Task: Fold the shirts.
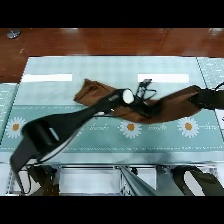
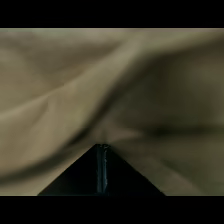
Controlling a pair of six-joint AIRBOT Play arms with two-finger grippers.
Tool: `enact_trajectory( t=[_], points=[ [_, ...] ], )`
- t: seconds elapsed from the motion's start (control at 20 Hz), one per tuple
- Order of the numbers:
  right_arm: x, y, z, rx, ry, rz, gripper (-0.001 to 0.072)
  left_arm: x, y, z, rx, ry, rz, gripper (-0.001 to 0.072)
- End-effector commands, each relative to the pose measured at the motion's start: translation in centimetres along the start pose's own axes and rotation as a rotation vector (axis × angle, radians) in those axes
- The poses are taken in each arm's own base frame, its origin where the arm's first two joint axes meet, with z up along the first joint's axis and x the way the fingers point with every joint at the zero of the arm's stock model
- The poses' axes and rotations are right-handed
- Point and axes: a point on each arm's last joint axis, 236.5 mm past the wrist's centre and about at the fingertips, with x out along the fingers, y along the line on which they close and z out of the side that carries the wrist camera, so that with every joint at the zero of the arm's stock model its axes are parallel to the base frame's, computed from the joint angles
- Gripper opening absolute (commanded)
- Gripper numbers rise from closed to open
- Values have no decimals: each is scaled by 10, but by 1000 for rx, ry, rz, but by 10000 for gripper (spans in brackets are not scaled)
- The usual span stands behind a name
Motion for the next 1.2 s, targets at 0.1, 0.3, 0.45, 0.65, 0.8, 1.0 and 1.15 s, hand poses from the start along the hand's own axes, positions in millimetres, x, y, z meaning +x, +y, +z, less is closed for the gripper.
enact_trajectory(
  t=[0.1, 0.3, 0.45, 0.65, 0.8, 1.0, 1.15],
  points=[
    [-1, 5, -1, 3, -1, 20, 28, -15, -16, 12, 40, 47, -44, 21],
    [3, 16, -4, -24, 26, 43, 28, -128, 54, 71, -35, -54, 39, 21],
    [26, 44, 5, -72, 62, 93, 28, -244, 126, 75, -62, -98, 242, 22],
    [81, 107, 22, -179, 160, 182, 28, -398, 172, 37, -164, -358, 418, 22],
    [136, 165, 38, -250, 211, 249, 28, -445, 167, -29, -208, -551, 492, 23],
    [222, 225, 43, -295, 287, 288, 28, -408, 155, -113, -270, -569, 453, 23],
    [273, 276, 30, -283, 345, 381, 28, -381, 162, -143, -343, -573, 410, 23]
  ],
)
